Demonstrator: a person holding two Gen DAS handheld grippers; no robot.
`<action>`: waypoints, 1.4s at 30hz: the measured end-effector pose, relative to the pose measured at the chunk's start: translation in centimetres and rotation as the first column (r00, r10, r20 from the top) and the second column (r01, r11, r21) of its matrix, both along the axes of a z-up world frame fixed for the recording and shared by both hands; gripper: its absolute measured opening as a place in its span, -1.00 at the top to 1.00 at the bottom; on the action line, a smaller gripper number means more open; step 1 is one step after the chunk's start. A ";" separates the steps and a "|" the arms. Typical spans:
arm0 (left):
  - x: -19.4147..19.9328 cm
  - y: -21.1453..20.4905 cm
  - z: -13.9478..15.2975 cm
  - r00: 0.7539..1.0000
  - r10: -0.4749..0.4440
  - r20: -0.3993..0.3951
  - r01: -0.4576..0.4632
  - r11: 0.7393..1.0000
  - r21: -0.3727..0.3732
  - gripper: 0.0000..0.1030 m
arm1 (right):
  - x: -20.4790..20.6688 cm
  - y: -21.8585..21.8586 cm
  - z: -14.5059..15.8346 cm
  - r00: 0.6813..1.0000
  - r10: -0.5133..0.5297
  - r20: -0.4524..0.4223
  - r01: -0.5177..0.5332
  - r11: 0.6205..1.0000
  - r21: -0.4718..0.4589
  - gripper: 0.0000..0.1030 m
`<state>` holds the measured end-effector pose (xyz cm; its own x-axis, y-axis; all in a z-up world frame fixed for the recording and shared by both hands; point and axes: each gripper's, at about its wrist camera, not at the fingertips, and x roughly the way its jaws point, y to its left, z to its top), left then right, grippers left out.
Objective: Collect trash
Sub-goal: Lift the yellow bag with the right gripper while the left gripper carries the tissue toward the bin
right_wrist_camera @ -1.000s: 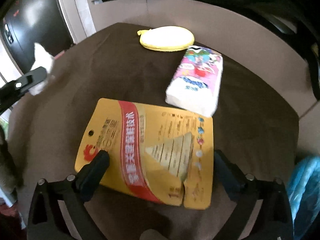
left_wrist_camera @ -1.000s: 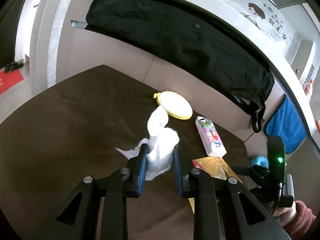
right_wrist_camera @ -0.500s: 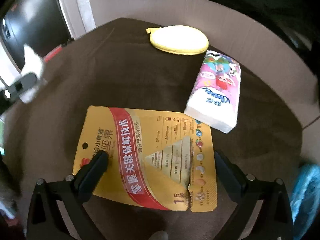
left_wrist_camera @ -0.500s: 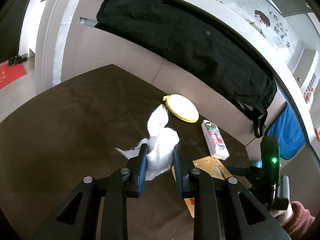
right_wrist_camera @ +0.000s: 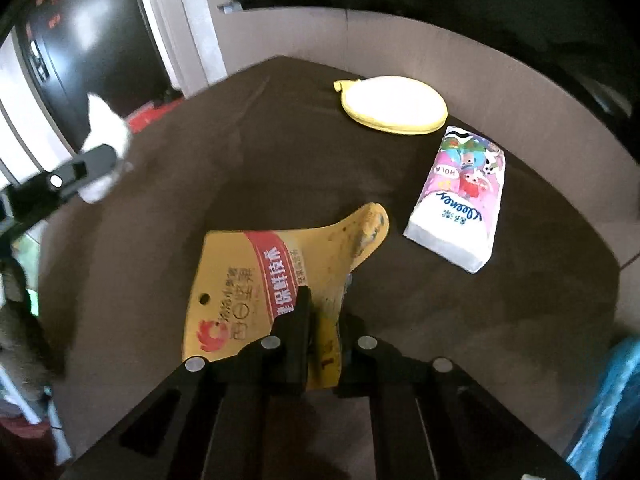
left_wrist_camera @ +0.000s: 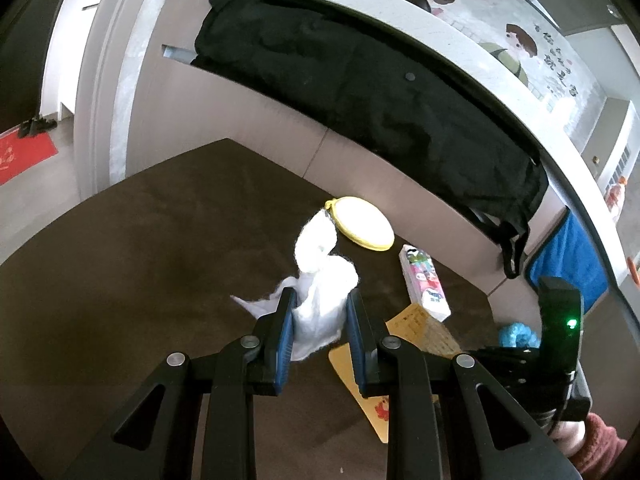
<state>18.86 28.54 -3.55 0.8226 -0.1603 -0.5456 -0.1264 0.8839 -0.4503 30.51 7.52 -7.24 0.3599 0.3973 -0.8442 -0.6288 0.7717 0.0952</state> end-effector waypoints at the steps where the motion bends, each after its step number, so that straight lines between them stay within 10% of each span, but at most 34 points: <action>1: -0.1 -0.2 0.1 1.000 -0.003 0.000 0.003 1.000 0.006 0.53 | -0.3 -0.3 0.4 1.000 -0.001 0.007 0.001 1.000 0.010 0.90; 15: 0.1 -10.5 6.6 0.981 -0.164 0.103 0.145 0.974 0.175 0.54 | -3.1 -9.9 9.9 0.966 -0.152 0.208 0.116 0.978 0.173 0.95; 28: 1.1 -25.9 13.7 0.898 -0.377 0.225 0.298 0.900 0.317 0.54 | -7.0 -24.4 17.4 0.856 -0.350 0.381 0.261 0.928 0.265 0.95; 42: 1.8 -38.9 13.7 0.825 -0.520 0.223 0.421 0.827 0.372 0.54 | -9.7 -37.4 17.4 0.746 -0.538 0.393 0.445 0.841 0.307 0.95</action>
<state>20.65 -10.40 10.11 0.8169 -0.4441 -0.3681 0.4379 0.8928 -0.1054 20.79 -29.85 10.19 0.8636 0.1860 -0.4686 -0.1725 0.9824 0.0722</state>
